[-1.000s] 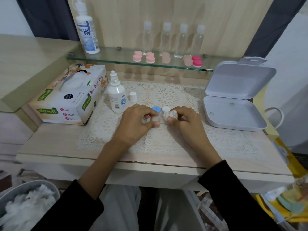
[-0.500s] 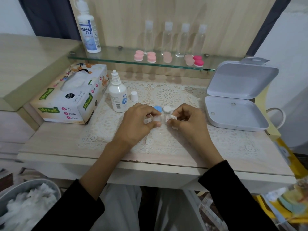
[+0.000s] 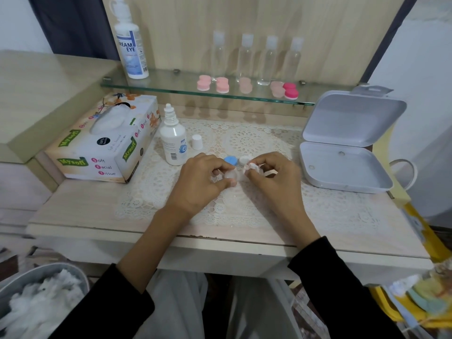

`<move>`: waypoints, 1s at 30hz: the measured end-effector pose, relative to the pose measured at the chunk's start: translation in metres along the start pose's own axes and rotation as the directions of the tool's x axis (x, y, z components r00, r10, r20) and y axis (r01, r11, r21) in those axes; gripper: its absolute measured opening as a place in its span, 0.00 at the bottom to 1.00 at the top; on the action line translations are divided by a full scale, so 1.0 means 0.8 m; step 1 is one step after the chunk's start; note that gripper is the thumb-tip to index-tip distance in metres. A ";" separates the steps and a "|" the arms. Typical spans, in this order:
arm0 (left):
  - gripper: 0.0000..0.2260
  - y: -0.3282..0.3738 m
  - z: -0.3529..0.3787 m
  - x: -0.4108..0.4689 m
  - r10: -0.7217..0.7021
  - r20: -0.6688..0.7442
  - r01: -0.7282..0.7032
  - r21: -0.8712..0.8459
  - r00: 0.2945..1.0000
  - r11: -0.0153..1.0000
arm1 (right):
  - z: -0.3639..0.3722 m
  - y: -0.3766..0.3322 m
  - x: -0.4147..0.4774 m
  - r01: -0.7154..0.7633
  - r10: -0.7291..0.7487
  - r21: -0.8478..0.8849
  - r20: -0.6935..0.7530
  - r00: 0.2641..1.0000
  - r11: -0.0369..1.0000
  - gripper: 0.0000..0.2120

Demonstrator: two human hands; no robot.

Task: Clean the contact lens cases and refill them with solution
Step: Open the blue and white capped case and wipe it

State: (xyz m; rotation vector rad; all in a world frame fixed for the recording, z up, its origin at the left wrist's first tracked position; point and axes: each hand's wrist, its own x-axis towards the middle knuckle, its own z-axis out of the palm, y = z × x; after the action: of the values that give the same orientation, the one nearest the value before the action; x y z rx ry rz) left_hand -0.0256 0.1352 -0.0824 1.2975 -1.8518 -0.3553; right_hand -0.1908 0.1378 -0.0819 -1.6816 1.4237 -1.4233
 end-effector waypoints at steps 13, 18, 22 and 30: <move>0.10 -0.001 0.002 -0.003 0.040 -0.003 -0.040 0.040 0.999 0.998 | 0.007 -0.002 -0.005 0.364 -0.341 -0.303 0.129 0.931 0.881 0.07; 0.09 -0.001 0.001 -0.003 0.068 -0.007 -0.067 0.056 0.998 0.996 | 0.006 0.000 -0.007 0.387 -0.366 -0.281 0.124 0.922 0.878 0.13; 0.11 0.000 0.000 -0.004 0.064 -0.007 -0.064 0.047 0.998 0.997 | 0.004 -0.003 -0.010 0.244 -0.229 -0.113 0.129 0.965 0.963 0.12; 0.11 0.009 -0.005 -0.007 0.081 0.035 -0.080 -0.030 0.996 0.996 | -0.008 -0.014 -0.009 -0.005 -0.003 0.312 0.025 1.000 0.950 0.05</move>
State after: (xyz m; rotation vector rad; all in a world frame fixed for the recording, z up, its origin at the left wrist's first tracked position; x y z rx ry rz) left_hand -0.0268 0.1439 -0.0778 1.2010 -1.9167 -0.3630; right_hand -0.1918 0.1498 -0.0727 -1.4906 1.1151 -1.5301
